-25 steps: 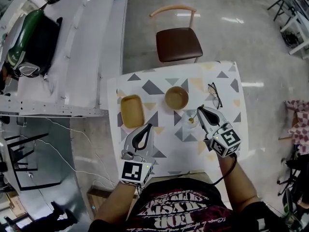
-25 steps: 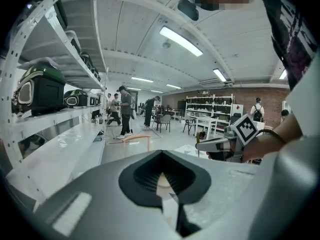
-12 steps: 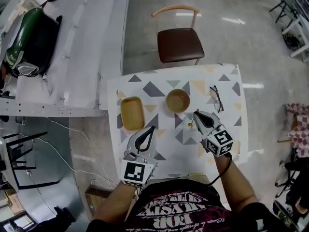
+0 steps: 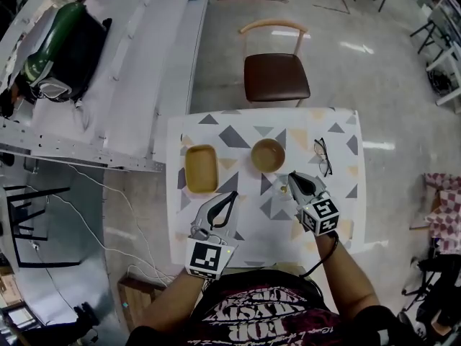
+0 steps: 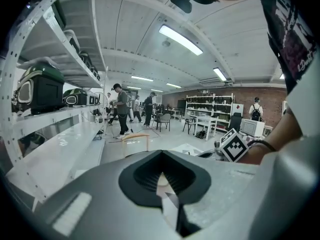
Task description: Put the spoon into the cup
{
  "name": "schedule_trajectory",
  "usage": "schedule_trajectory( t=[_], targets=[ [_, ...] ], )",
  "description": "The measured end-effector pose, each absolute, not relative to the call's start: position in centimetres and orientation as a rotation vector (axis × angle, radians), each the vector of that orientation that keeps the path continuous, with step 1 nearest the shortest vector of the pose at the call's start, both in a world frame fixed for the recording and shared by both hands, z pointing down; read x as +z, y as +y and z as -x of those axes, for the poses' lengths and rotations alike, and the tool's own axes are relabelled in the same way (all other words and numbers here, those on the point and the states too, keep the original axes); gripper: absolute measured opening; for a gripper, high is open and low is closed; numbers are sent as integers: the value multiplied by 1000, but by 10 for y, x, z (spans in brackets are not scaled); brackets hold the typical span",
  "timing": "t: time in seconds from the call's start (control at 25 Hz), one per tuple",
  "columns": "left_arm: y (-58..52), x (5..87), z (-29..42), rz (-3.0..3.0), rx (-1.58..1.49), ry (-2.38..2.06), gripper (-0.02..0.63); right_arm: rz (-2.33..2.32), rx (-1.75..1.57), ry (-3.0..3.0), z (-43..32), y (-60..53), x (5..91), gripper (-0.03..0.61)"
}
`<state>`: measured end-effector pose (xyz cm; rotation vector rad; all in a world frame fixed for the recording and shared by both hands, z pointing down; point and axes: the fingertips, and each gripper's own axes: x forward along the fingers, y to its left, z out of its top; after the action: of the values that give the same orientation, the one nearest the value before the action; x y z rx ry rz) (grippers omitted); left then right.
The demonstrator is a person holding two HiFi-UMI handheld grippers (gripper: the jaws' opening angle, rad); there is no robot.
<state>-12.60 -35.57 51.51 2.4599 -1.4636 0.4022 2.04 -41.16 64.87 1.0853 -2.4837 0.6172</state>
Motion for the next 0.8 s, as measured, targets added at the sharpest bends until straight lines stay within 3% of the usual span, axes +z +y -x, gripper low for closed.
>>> schedule_trajectory(
  t=[0.4,0.6,0.8],
  targets=[
    [-334,499,114,-2450,382,-1531,4,-1045,600,-2336,-40,-407,668,52],
    [-323,487,107,-2453,373,-1560,4,-1026,611,-2292,-56,-392,670,132],
    [-308,483,98,-2429,341,-1576,5,-1032,597,-2342,-75,-370,646,146]
  ],
)
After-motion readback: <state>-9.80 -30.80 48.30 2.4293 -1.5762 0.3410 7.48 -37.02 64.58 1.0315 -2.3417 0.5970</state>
